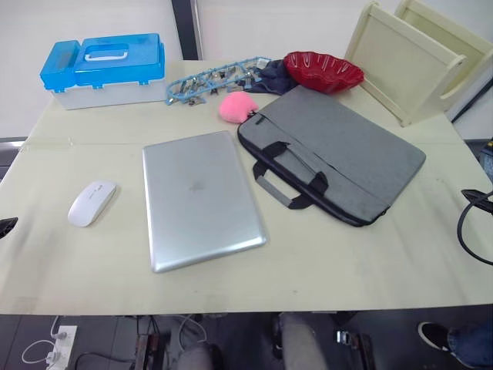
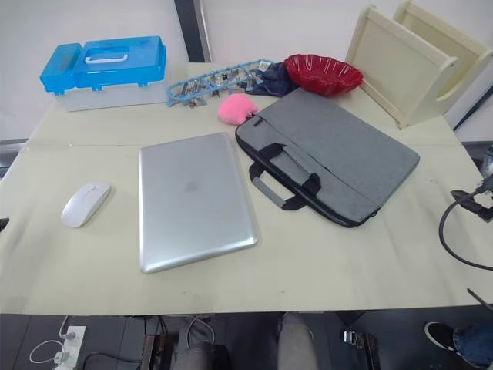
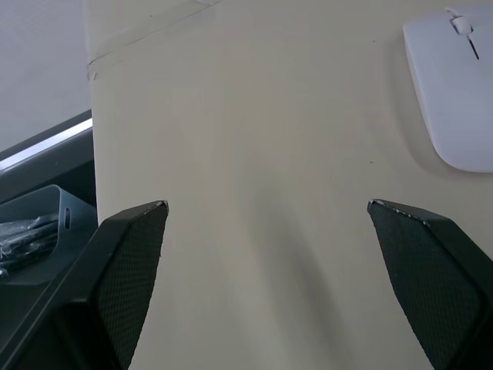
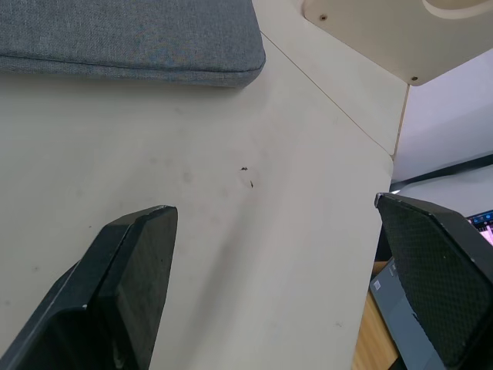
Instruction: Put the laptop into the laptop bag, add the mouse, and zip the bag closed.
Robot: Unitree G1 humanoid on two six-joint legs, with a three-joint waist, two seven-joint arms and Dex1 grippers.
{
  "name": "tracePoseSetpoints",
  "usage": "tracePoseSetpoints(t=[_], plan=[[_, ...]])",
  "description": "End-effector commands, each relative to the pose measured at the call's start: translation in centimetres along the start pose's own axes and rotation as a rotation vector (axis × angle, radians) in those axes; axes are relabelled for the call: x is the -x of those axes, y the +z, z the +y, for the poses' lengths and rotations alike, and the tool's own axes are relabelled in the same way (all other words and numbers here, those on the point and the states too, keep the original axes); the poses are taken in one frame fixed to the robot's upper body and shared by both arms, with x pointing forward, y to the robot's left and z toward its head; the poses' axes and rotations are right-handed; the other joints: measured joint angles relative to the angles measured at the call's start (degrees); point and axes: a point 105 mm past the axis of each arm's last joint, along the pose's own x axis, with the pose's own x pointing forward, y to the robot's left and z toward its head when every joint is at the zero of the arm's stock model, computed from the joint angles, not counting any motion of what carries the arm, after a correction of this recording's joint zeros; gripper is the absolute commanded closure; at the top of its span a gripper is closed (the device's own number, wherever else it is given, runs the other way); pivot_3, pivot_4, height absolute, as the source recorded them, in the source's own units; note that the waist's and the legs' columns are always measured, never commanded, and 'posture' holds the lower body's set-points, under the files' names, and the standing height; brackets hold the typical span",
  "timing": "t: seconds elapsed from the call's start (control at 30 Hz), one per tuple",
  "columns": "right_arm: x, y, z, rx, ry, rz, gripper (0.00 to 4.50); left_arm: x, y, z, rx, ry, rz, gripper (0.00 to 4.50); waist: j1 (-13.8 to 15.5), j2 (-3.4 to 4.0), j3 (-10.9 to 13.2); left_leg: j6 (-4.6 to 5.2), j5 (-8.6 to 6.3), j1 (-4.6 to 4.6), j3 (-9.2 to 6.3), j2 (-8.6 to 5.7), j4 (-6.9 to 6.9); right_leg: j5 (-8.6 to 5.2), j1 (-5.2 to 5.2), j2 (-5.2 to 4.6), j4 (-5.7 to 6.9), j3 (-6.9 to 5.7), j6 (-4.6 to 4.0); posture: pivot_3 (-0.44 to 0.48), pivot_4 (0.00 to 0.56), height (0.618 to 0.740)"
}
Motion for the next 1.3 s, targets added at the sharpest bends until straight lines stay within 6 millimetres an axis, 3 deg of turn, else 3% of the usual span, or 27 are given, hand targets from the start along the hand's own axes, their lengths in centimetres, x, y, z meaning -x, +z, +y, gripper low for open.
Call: tracePoseSetpoints(t=[0.03, 0.87, 1.1, 1.3], plan=[[0.6, 0.8, -1.1, 0.026, -0.033, -0.017, 0.0, 0.9, 1.2, 1.1, -0.049, 0.041, -0.009, 0.04, 0.0, 0.0, 0.0, 0.0, 0.0, 0.0, 0.0, 0.0, 0.0, 0.0, 0.0, 0.0, 0.0, 0.0, 0.0, 0.0, 0.15, 0.74], [0.9, 0.5, -1.1, 0.026, -0.038, -0.01, 0.0, 1.4, 2.2, 1.3, -0.032, 0.023, -0.065, 0.04, -0.02, 0.0, 0.0, 0.0, 0.0, 0.0, 0.0, 0.0, 0.0, 0.0, 0.0, 0.0, 0.0, 0.0, 0.0, 0.0, 0.15, 0.74], [0.6, 1.0, -1.2, 0.03, -0.041, -0.02, 0.0, 2.7, 4.6, 1.4, 0.047, -0.034, -0.186, 0.04, 0.01, 0.0, 0.0, 0.0, 0.0, 0.0, 0.0, 0.0, 0.0, 0.0, 0.0, 0.0, 0.0, 0.0, 0.0, 0.0, 0.15, 0.74], [-0.3, 4.0, -1.5, -0.002, -0.021, -0.125, 0.0, 3.8, 7.2, 0.8, 0.103, -0.094, -0.269, 0.04, -0.01, 0.0, 0.0, 0.0, 0.0, 0.01, 0.01, 0.01, 0.01, 0.0, 0.0, 0.01, 0.01, 0.04, 0.0, 0.0, 0.15, 0.74]])
